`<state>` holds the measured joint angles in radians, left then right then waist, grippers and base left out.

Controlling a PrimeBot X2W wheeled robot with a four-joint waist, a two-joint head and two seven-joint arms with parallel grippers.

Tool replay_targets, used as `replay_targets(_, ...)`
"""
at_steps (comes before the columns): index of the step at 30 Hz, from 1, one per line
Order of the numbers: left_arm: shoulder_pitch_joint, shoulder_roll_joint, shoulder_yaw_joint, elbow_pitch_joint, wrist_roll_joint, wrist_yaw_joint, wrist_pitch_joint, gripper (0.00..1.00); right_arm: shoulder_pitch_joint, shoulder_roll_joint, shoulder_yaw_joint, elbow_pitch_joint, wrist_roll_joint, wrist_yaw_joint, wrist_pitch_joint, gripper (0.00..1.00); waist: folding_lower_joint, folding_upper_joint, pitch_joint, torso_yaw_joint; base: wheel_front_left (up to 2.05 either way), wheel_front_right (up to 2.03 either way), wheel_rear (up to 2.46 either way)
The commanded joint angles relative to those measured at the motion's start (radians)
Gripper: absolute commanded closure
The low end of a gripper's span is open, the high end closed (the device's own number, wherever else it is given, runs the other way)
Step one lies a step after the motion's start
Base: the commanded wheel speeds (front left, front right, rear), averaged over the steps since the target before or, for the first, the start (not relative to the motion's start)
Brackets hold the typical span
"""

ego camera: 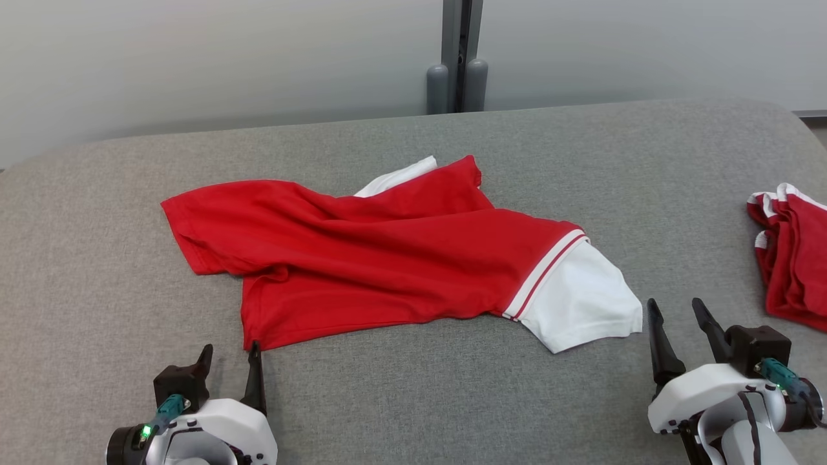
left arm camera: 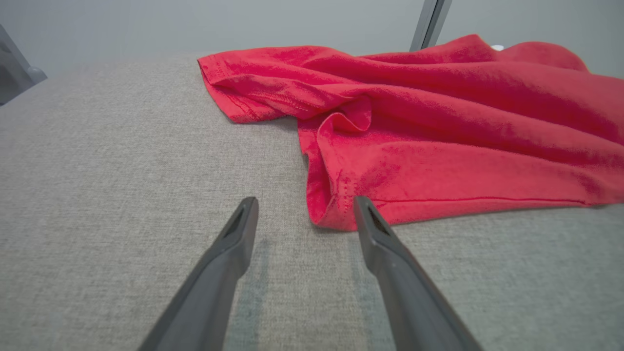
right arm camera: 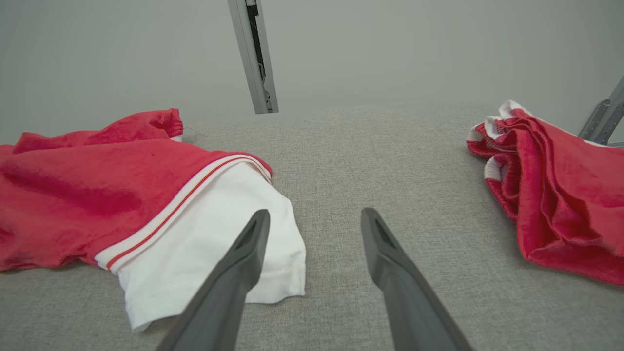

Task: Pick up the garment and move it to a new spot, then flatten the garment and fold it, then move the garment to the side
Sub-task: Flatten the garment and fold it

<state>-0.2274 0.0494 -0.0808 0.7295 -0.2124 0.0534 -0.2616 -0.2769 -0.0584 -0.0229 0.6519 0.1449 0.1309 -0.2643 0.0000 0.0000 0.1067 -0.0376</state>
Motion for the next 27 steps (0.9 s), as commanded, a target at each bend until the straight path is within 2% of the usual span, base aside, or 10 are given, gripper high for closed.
replay_targets(1,0.014,0.004,0.003,-0.009,-0.003,-0.007,-0.004,0.0,0.023,0.001,-0.006,-0.03,-0.014,0.0,0.0,0.0,0.0,0.0,-0.009,-0.007,0.0,0.0,0.0)
replay_targets(7,0.019,0.004,-0.014,-0.016,-0.03,-0.007,-0.004,0.0,0.062,0.005,-0.003,-0.088,-0.001,0.0,0.0,0.0,0.0,0.0,-0.02,-0.024,0.0,0.0,0.0)
replay_targets(14,0.071,0.004,-0.002,-0.114,-0.005,0.034,-0.004,0.0,0.106,0.005,0.019,-0.166,0.032,0.0,0.0,0.0,0.0,0.0,-0.056,-0.032,0.0,0.0,0.0)
replay_targets(27,0.223,0.004,-0.008,-0.251,0.06,0.054,-0.004,0.0,0.177,0.004,0.065,-0.195,0.065,0.0,0.0,0.0,0.0,0.0,-0.132,-0.002,0.0,0.0,0.0)
